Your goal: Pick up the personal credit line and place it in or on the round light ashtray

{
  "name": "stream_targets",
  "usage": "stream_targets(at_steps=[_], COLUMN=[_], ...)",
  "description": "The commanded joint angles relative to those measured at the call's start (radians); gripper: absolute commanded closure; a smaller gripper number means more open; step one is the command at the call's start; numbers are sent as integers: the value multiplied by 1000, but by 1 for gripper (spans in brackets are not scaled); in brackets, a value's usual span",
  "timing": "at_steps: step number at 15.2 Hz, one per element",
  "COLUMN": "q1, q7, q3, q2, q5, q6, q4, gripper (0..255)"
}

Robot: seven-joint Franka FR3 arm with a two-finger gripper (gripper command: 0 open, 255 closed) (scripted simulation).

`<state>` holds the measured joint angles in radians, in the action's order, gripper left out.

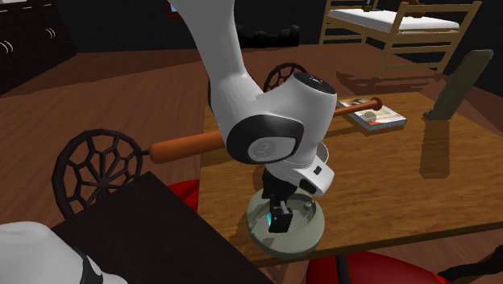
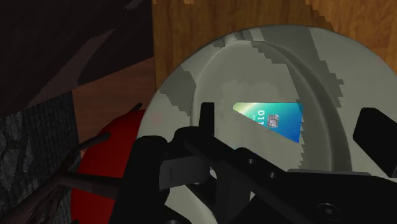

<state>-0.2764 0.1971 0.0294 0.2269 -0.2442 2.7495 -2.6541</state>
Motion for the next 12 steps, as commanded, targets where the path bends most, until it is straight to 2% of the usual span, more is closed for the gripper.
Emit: stream_targets(at_steps=[1,5,12], q1=[0,9,7], q7=[0,52,52], q3=[0,35,34], q2=[0,-148,-148], q5=[0,72,73], q6=[0,-146,-146], q4=[0,0,0], gripper=[0,0,0])
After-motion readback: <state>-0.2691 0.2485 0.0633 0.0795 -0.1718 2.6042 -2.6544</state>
